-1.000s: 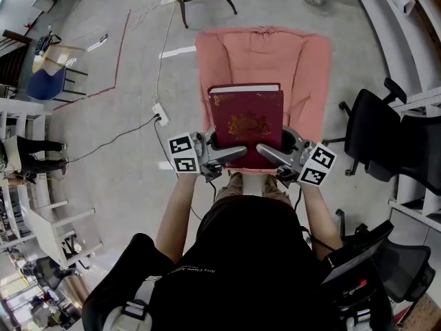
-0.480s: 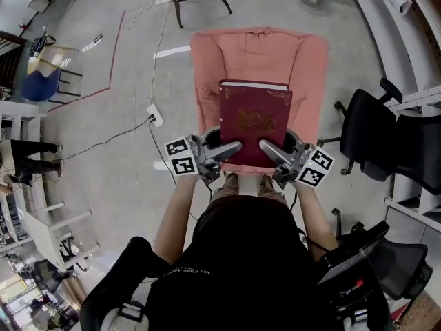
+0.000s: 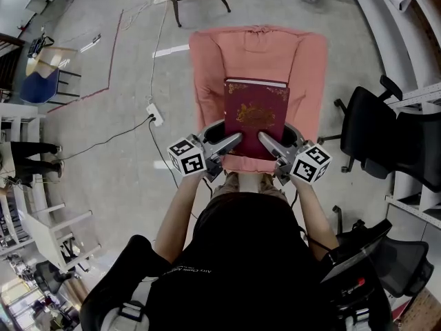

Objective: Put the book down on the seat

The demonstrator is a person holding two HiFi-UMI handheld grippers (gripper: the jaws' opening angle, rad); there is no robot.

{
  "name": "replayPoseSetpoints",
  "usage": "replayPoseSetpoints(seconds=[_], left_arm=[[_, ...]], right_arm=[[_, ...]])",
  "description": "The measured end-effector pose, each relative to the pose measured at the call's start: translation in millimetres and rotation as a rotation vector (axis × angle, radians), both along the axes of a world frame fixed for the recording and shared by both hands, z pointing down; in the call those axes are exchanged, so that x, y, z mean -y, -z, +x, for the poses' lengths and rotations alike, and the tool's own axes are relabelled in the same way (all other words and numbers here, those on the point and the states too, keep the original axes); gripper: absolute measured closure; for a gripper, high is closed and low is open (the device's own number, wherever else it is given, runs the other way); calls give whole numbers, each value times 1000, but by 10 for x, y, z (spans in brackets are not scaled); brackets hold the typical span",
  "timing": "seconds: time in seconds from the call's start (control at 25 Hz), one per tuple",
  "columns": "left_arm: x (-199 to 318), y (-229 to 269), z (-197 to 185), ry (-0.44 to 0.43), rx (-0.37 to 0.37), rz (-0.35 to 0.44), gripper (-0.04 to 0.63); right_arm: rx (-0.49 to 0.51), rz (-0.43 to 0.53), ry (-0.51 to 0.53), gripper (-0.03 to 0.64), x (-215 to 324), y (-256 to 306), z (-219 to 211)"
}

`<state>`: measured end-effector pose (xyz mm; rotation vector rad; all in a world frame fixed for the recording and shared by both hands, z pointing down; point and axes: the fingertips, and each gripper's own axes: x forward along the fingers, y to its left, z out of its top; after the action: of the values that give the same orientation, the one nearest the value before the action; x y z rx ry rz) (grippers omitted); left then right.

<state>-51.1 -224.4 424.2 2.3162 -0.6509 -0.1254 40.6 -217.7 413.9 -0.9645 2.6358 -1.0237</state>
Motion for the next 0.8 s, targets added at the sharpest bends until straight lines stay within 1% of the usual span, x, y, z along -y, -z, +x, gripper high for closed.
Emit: replayPoseSetpoints(seconds=[0.16,0.32,0.44,0.52,0.68,0.8], left_arm=[[4,-130,-37,22,33,-34,313],[-59,-276,-82,55,28,-100,313],[-14,-406,-116,69,72,-122,315],[6,-490,-115,62,103,-123,316],[10,-583,-72,40,112,-142,316],[28,-628,-31,26,131,-146,318]], right_arm=[[-117,-32,-45,287,40,-156,-6],[-191,-68,-85,275,4,-286,-21],[-239,-124,-82,270,72,-463,-39],[-260,-139,-69,270,93,-548,-51],[-269,-169,-72,272,82,-630,-25],[-282,-166,-74,272,95,-676,-16]])
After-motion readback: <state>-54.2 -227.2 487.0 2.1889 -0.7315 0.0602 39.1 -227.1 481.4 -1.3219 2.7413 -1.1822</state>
